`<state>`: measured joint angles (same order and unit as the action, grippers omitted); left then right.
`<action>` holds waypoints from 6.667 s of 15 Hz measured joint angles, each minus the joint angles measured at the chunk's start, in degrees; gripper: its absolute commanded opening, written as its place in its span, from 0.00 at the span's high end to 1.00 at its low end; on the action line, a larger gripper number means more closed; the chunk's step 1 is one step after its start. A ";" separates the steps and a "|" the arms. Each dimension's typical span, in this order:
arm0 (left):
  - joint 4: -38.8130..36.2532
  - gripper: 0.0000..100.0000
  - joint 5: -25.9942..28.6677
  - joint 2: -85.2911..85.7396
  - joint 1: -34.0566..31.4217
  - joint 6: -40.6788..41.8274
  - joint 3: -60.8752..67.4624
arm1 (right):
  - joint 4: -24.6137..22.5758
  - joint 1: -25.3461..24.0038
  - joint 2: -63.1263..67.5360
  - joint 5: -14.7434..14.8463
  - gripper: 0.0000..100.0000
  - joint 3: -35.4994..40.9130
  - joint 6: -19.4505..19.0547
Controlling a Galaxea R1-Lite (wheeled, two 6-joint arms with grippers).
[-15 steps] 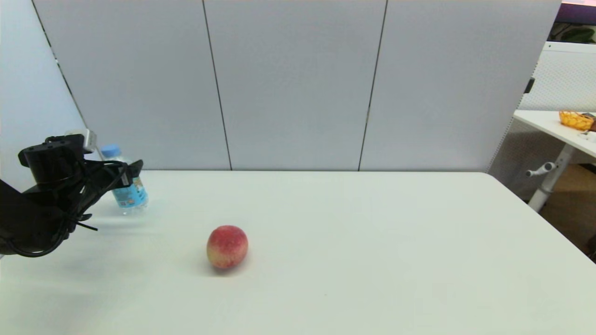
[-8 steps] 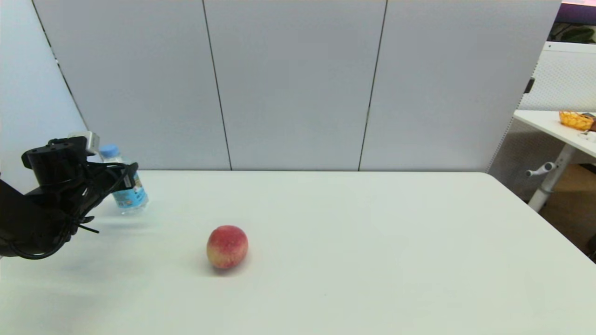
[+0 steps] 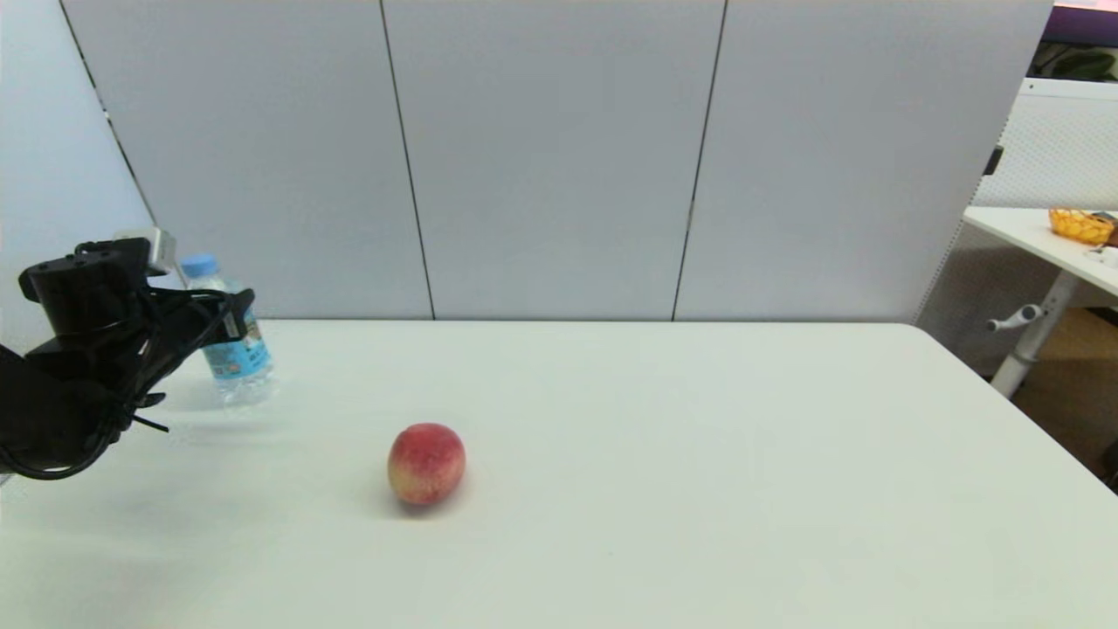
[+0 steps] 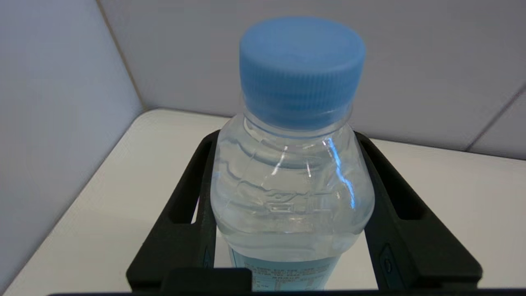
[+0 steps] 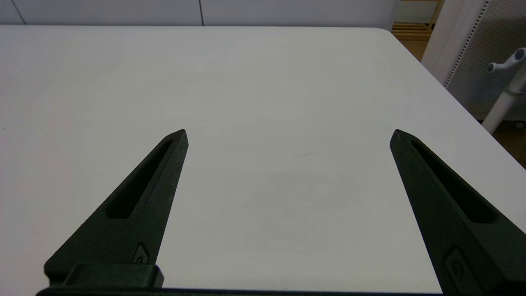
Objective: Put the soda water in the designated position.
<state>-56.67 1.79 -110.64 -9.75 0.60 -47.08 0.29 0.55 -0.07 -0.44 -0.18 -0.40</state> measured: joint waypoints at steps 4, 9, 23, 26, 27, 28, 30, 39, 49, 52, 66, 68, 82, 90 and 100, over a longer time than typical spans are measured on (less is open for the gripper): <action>4.61 1.00 1.73 3.23 1.63 0.24 -2.65 | -0.05 0.02 0.00 -0.02 0.00 0.00 -0.04; 5.49 1.00 2.01 6.51 9.05 0.13 -3.80 | -0.02 0.05 0.00 0.02 0.00 0.00 -0.01; 5.91 1.00 1.51 3.29 29.60 0.34 -3.83 | -0.05 0.02 0.00 0.00 0.00 0.00 -0.01; 6.12 1.00 1.51 1.30 31.60 0.24 -3.88 | -0.02 0.02 0.00 -0.02 0.00 0.00 -0.01; 6.07 1.00 1.56 0.69 32.02 0.22 -3.85 | -0.05 0.02 0.00 0.00 0.00 0.00 0.00; 5.79 1.00 1.48 0.06 32.29 0.17 -3.85 | -0.05 0.05 0.00 0.00 0.00 0.00 -0.01; 5.52 1.00 1.32 -0.88 32.66 0.04 -3.83 | -0.05 0.02 0.00 0.02 0.00 0.00 -0.01; 3.97 1.00 1.27 -1.76 33.34 -0.16 -3.69 | -0.02 0.02 0.00 0.00 0.00 0.00 -0.01; 2.60 1.00 -1.58 -2.89 32.95 -0.24 -3.61 | -0.02 0.00 0.00 -0.02 0.00 0.00 0.00; 1.11 1.00 -2.80 -3.39 32.87 -0.35 -3.66 | -0.02 0.00 0.00 -0.05 0.00 0.00 -0.01; 0.59 1.00 -3.96 -4.46 32.88 -0.93 -3.46 | -0.05 0.02 0.00 0.00 0.00 0.00 -0.01; 0.56 1.00 -3.99 -4.49 32.87 -0.90 -3.46 | -0.05 0.02 0.00 0.00 0.00 0.00 0.00; -0.40 0.00 -4.07 -4.46 32.88 -0.76 -3.36 | -0.02 0.02 0.00 0.00 0.00 0.00 0.00; 6.18 0.00 -4.95 8.77 32.87 -0.05 7.06 | -0.05 0.02 0.00 -0.02 0.00 0.00 -0.01; 11.75 0.00 -4.99 44.91 31.79 -0.52 28.26 | -0.02 0.00 0.00 0.00 0.00 0.00 0.00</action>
<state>-44.92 -3.19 -65.73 22.04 0.07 -18.82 0.27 0.55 -0.07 -0.44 -0.18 -0.40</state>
